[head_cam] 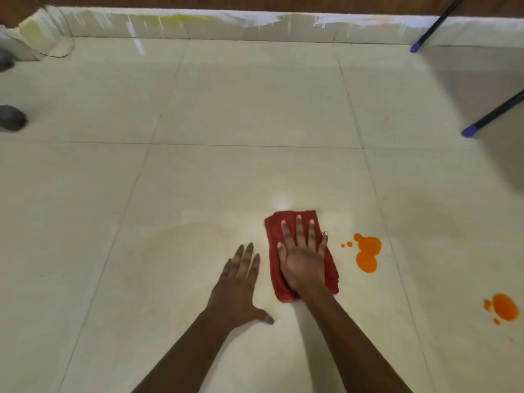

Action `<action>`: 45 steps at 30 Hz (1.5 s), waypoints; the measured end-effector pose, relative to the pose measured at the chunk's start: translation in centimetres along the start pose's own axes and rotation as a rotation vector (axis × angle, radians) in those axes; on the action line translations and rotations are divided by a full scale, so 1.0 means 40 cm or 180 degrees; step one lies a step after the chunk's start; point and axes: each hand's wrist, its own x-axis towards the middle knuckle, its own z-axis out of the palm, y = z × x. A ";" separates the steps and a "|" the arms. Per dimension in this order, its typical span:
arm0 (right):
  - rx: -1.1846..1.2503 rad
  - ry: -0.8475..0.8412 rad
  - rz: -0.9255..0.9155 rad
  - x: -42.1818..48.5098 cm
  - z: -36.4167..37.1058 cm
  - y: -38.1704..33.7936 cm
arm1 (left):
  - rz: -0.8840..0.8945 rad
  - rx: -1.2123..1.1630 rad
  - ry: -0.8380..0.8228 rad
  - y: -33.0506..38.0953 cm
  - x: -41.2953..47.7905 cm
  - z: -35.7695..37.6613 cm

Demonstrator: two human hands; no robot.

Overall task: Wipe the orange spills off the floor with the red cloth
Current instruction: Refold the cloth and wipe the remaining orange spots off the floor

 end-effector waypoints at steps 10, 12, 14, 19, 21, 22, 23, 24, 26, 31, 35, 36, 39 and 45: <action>0.0075 0.0226 0.1138 -0.175 -0.002 0.318 | 0.0494 0.0108 -0.0192 0.179 0.098 -0.002; 0.0176 0.0208 0.1305 -0.052 -0.037 0.312 | 0.0434 0.0131 -0.0189 0.189 0.107 0.011; 0.0142 0.0079 0.0902 0.014 -0.044 0.249 | 0.0443 0.0172 -0.0175 0.181 0.108 0.012; -0.0043 0.0274 0.0215 -0.161 -0.010 0.307 | 0.0430 0.0139 -0.0129 0.176 0.108 0.010; -0.0046 0.0368 0.0729 -0.146 -0.023 0.407 | 0.0428 0.0165 -0.0147 0.182 0.109 0.012; 0.0005 0.0288 0.1021 -0.104 -0.039 0.432 | 0.0425 0.0186 -0.0155 0.182 0.108 0.012; 0.0106 0.0249 0.1233 -0.046 -0.051 0.435 | 0.0416 0.0193 -0.0146 0.182 0.109 0.012; 0.0169 0.0225 0.1302 0.007 -0.058 0.415 | 0.0409 0.0203 -0.0141 0.183 0.109 0.013; 0.0141 0.0121 0.0867 0.059 -0.064 0.324 | 0.0430 0.0224 -0.0173 0.183 0.109 0.006; 0.0003 0.0290 -0.0096 -0.165 -0.006 0.308 | 0.0400 0.0187 -0.0187 0.184 0.106 -0.002; 0.0067 0.0233 0.0925 -0.068 -0.058 0.475 | 0.0318 0.0243 -0.0215 0.194 0.103 -0.005; 0.0171 0.0152 0.1107 -0.018 -0.068 0.470 | 0.0315 0.0232 -0.0225 0.194 0.104 -0.005; 0.0127 0.0054 0.0725 0.038 -0.069 0.347 | 0.0393 0.0216 -0.0177 0.188 0.104 -0.002; 0.0017 0.0112 -0.0362 -0.216 0.006 0.316 | 0.0493 0.0180 -0.0114 0.174 0.108 0.004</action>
